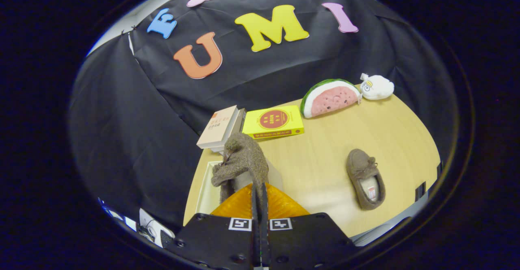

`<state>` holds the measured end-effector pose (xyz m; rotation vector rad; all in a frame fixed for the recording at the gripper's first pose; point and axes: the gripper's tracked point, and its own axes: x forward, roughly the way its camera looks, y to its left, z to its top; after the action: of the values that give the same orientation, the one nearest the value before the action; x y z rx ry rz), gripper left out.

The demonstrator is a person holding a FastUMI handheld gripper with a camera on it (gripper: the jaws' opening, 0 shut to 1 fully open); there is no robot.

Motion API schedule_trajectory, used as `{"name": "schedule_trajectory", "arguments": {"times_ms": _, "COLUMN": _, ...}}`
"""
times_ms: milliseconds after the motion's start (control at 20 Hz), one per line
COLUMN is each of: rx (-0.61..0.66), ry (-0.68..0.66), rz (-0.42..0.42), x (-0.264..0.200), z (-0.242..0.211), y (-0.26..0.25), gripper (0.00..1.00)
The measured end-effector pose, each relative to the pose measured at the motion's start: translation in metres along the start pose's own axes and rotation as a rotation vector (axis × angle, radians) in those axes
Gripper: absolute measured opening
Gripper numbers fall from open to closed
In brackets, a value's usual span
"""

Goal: Open the storage box then place both shoes into the box .Put the left shoe in first, then the right shoe, with the right side of both shoes facing outward in a uniform manner.

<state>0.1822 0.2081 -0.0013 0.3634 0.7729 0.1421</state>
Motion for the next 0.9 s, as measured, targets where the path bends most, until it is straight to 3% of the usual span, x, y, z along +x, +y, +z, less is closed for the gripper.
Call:
{"name": "schedule_trajectory", "arguments": {"times_ms": 350, "rx": 0.058, "ry": 0.081, "rz": -0.018, "x": 0.069, "z": -0.079, "y": 0.048, "gripper": 0.02}}
{"name": "schedule_trajectory", "arguments": {"times_ms": 600, "rx": 0.1, "ry": 0.102, "rz": -0.138, "x": 0.123, "z": -0.111, "y": 0.045, "gripper": 0.02}}
{"name": "schedule_trajectory", "arguments": {"times_ms": 900, "rx": 0.101, "ry": 0.207, "rz": -0.194, "x": 0.158, "z": -0.139, "y": 0.058, "gripper": 0.02}}
